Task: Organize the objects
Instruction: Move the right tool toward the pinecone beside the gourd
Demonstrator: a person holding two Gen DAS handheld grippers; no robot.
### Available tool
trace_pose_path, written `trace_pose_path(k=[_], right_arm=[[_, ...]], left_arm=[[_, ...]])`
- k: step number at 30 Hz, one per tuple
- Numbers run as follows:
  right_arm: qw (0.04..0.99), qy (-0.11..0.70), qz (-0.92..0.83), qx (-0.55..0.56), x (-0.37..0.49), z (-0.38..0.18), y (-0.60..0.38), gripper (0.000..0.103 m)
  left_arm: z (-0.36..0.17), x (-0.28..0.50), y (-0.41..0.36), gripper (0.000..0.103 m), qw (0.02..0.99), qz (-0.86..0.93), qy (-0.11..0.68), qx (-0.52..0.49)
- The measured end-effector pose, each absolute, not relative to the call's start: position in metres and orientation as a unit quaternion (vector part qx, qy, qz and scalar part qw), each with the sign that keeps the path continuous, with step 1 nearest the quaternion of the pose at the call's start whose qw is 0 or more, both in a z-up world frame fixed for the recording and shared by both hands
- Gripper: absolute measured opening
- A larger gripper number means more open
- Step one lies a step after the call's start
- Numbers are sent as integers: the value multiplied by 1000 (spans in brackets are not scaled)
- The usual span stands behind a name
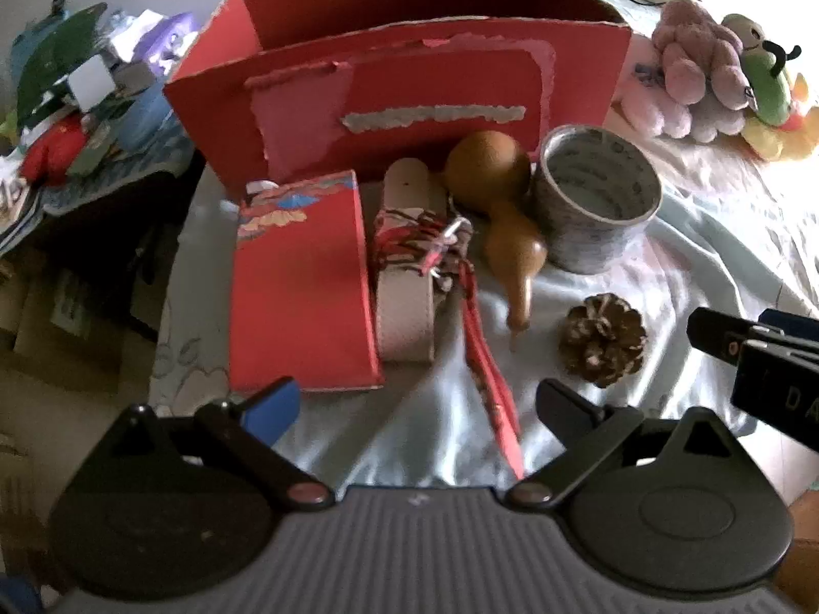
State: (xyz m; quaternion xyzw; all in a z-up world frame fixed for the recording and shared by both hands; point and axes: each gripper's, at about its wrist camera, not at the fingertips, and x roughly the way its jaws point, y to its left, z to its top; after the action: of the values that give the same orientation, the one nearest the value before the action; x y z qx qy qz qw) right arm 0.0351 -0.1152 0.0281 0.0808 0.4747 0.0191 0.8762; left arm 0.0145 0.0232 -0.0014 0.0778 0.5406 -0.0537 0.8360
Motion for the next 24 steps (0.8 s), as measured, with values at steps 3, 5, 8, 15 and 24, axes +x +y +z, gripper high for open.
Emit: trace_pose_path(k=[3, 5, 8, 15, 24], right_arm=[[876, 474, 7, 91, 34, 25, -106, 55], [874, 476, 3, 99, 34, 24, -101, 55], [874, 476, -11, 94, 34, 24, -93, 55], [878, 468, -21, 101, 38, 23, -84, 55], [872, 477, -24, 108, 42, 19, -83, 55]], left_arm=[[-7, 21, 31, 99, 837, -68, 536, 87], [-7, 23, 38, 99, 832, -77, 542, 85], [-7, 27, 46, 99, 831, -87, 543, 87], [-5, 35, 53, 99, 835, -87, 533, 105], [-9, 45, 53, 99, 829, -88, 541, 111]])
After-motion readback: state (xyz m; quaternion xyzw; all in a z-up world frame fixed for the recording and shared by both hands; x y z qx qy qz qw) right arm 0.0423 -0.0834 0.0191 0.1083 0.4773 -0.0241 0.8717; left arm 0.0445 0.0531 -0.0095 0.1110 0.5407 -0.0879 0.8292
